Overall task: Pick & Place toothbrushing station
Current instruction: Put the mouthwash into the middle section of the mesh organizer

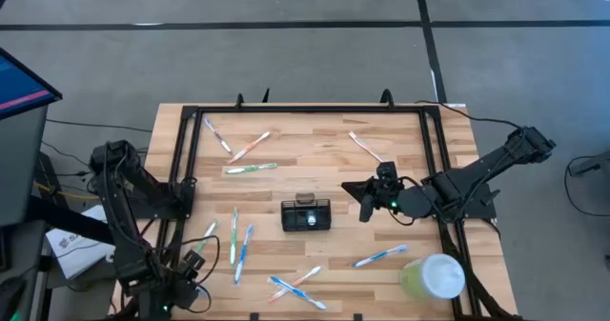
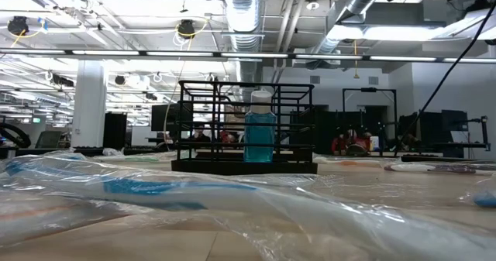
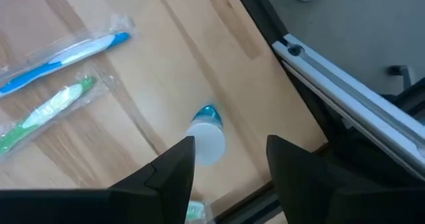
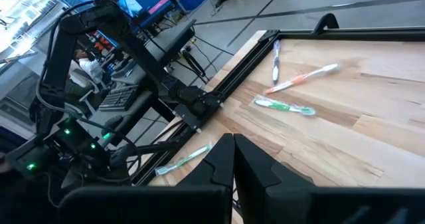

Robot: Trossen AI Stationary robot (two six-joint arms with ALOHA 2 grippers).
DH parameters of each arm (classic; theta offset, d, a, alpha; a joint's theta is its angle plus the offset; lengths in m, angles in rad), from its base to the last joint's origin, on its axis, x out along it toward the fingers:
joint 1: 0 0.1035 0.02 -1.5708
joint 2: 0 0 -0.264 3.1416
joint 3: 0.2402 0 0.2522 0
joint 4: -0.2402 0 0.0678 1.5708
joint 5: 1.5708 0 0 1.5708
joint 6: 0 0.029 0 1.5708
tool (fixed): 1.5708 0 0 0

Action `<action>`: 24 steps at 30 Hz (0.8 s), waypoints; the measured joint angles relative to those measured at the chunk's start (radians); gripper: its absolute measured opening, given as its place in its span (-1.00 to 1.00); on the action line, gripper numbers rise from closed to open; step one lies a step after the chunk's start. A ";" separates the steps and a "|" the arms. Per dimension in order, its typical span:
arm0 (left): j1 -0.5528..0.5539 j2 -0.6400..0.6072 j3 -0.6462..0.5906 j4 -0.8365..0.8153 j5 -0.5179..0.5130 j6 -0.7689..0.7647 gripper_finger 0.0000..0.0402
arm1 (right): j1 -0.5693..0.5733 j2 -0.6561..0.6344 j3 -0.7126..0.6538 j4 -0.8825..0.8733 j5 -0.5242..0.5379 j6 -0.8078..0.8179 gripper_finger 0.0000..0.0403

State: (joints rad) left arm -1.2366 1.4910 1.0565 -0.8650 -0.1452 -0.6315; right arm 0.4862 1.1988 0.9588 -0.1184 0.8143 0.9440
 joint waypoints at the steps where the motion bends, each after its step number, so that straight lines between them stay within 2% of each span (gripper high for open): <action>1: 0.000 0.000 -0.004 0.001 -0.002 0.000 -0.10 | 0.000 0.000 0.000 0.000 0.000 0.000 -1.00; 21: 0.003 0.001 -0.026 0.025 -0.023 0.023 -0.10 | -0.004 0.000 0.000 0.000 0.003 0.000 -1.00; 24: 0.013 0.000 -0.062 0.050 0.022 -0.039 -0.10 | -0.004 0.000 0.000 0.000 0.002 0.000 -1.00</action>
State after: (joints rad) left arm -1.2232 1.4914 0.9948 -0.8146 -0.1228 -0.6700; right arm 0.4820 1.1988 0.9586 -0.1184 0.8167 0.9436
